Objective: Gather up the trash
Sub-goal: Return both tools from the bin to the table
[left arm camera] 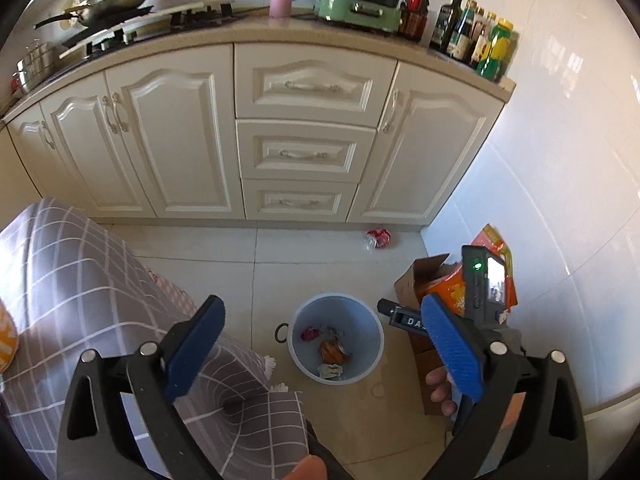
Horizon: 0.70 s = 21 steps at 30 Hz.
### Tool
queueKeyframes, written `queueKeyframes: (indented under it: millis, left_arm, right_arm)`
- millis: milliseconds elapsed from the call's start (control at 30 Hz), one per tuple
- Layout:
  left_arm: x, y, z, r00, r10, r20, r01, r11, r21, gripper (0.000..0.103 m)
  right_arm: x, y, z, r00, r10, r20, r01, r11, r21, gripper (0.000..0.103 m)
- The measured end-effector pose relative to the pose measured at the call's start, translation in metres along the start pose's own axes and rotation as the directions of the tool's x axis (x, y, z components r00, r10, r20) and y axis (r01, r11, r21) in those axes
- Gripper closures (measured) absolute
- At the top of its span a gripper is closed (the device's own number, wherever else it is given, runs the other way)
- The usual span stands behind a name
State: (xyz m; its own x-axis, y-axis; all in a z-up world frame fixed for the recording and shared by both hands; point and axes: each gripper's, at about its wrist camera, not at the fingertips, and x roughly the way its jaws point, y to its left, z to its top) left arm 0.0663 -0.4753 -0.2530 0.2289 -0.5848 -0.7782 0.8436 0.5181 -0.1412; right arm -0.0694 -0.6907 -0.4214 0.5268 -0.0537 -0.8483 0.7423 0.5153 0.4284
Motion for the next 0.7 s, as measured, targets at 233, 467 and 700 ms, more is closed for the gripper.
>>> queueKeyframes:
  millis: [233, 467, 700]
  left_arm:
    - [-0.049, 0.018, -0.003, 0.996, 0.031, 0.088, -0.028, 0.999, -0.027, 0.007]
    - [-0.097, 0.049, -0.011, 0.983, 0.080, 0.164, -0.068, 0.995, -0.076, 0.007]
    - [-0.148, 0.085, -0.023, 0.960, 0.152, 0.236, -0.123, 0.983, -0.133, 0.006]
  right_arm:
    - [-0.059, 0.053, 0.004, 0.992, 0.051, 0.112, -0.042, 0.995, -0.086, 0.007]
    - [-0.110, 0.118, -0.004, 0.971, 0.127, 0.201, -0.089, 0.977, -0.192, 0.007]
    - [-0.148, 0.187, -0.022, 0.942, 0.231, 0.243, -0.152, 0.940, -0.304, 0.007]
